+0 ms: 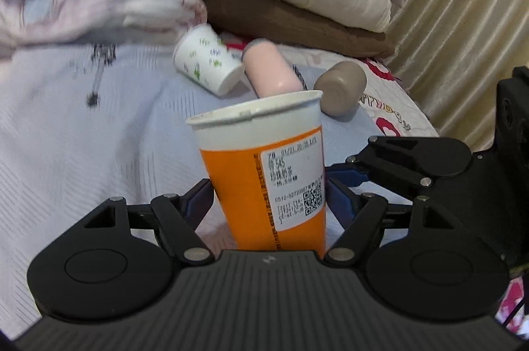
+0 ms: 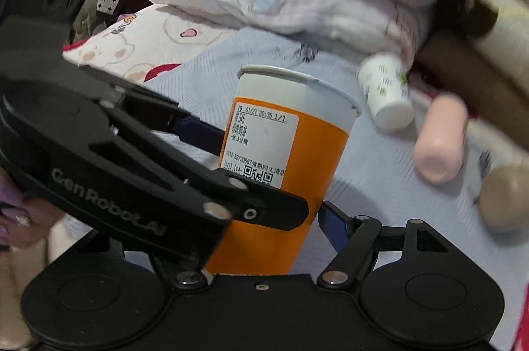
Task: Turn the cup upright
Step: 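Rotate the orange cup upright with the right gripper while the left gripper steadies it, then lower the upright orange cup onto the cloth and open the right gripper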
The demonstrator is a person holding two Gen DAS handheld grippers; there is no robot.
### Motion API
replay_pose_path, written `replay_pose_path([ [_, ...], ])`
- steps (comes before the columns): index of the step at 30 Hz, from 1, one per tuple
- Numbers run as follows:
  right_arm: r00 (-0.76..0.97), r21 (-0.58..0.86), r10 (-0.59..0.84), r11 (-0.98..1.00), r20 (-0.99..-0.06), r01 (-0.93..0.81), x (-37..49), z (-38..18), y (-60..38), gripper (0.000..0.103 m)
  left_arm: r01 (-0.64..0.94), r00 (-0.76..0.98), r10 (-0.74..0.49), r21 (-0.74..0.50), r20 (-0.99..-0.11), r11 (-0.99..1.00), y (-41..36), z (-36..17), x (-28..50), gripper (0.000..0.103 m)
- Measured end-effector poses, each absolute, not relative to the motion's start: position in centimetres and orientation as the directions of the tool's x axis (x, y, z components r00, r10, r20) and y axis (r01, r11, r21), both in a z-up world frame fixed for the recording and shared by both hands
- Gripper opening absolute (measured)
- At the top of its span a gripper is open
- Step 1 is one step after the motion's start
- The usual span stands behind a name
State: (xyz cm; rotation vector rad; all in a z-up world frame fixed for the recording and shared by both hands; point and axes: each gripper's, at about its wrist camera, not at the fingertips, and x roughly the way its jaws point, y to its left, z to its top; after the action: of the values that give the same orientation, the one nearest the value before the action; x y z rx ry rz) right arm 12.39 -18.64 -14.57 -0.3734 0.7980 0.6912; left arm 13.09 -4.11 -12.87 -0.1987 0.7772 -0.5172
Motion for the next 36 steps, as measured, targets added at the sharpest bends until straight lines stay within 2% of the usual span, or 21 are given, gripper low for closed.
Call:
replay_pose_path([
  [6,0.604,-0.218,0.391,0.686,-0.694,-0.695,12.0,-14.5,-17.8,0.078,0.393,0.656,-0.486,-0.289,-0.577,0.873,-4.2,-12.0,12.6,0.072],
  [10,0.689,-0.321,0.395,0.671,-0.608,-0.668,11.7,-15.4,-17.5,0.078,0.408,0.686,-0.5,-0.289,-0.529,0.866,-3.8,-11.6,12.7,0.072],
  [15,0.768,-0.378,0.371,0.707,-0.522,-0.598,13.2,-16.4,-17.4,0.077,0.451,0.733,-0.449,-0.129,-0.511,0.883,-5.7,-11.6,13.6,0.071],
  [20,0.777,-0.377,0.39,0.709,-0.494,-0.596,15.5,-16.6,-17.5,0.077,0.443,0.756,-0.45,-0.135,-0.475,0.886,-5.3,-11.6,14.4,0.071],
  [25,0.799,-0.378,0.437,0.716,-0.412,-0.587,16.1,-17.3,-17.6,0.077,0.434,0.758,-0.452,-0.152,-0.471,0.888,-4.6,-11.1,15.3,0.071],
  [33,0.76,-0.264,0.45,0.75,-0.468,-0.607,18.0,-17.8,-17.6,0.076,0.426,0.742,-0.434,-0.14,-0.51,0.894,-5.3,-12.5,15.6,0.071],
  [36,0.755,-0.241,0.449,0.759,-0.478,-0.604,18.4,-17.9,-17.8,0.076,0.427,0.747,-0.412,-0.098,-0.521,0.899,-6.0,-12.4,15.5,0.071],
])
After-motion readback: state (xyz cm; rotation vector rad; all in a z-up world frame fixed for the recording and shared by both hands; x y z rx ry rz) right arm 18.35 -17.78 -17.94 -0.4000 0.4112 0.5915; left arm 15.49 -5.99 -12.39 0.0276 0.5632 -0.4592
